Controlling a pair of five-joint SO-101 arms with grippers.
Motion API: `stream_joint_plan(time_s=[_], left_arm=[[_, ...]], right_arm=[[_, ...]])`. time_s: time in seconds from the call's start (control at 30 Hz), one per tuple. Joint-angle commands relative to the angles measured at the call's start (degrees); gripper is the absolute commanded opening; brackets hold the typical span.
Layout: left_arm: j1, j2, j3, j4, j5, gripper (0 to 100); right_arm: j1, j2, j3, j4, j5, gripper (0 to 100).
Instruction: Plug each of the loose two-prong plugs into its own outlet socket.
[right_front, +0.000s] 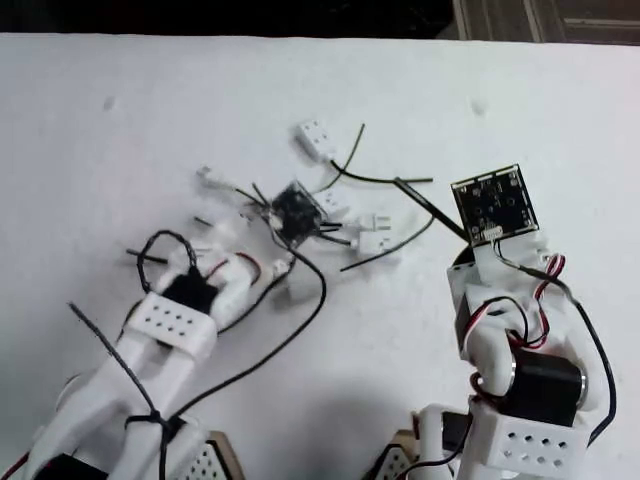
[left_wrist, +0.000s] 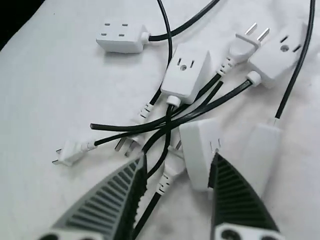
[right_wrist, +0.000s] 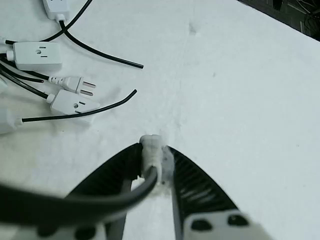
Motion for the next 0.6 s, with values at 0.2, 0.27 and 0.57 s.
stream_joint_plan(time_s=[0.2, 0.27, 0.57], left_arm=[[0.66, 13.58, -5.98, -4.04, -2.64, 17], [1.19, 20.0, -10.02, -1.67, -2.64, 17], [7.43, 24.75, -16.18, 11.43, -3.16, 17]], right_arm=[[0.13, -0.4, -0.79, 0.04, 0.62, 1.9], [0.13, -0.4, -0.35, -0.04, 0.62, 1.9], [0.04, -0.4, -0.26, -0.04, 0.62, 1.9]])
